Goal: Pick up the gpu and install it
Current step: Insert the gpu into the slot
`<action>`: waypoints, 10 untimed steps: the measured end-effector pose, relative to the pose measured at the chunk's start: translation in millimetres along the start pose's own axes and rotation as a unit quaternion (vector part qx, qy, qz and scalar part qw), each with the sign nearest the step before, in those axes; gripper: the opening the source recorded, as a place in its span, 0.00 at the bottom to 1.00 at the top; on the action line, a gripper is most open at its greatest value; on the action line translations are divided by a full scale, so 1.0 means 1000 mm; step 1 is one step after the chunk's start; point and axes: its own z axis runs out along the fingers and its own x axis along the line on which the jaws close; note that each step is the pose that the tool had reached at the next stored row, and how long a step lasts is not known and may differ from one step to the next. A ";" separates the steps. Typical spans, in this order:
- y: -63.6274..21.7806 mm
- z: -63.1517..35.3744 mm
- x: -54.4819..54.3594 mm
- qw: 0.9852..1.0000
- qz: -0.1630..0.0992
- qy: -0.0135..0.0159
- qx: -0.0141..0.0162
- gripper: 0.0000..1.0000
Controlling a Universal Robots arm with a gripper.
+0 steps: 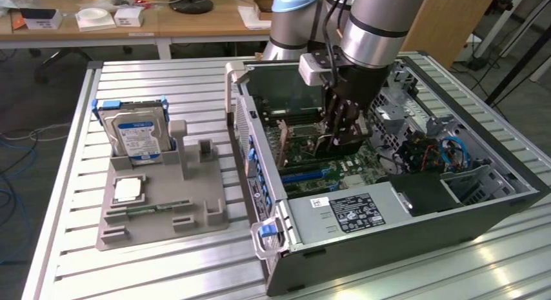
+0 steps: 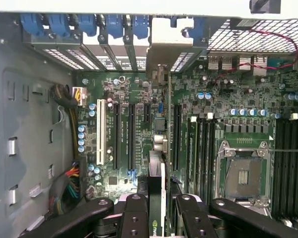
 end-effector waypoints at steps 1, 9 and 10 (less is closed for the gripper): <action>0.0003 0.0018 0.000 1.000 0.000 0.000 0.000 0.26; 0.0010 0.0160 -0.001 1.000 0.000 0.002 0.000 0.26; 0.0009 0.0176 -0.001 1.000 0.000 0.002 0.000 0.26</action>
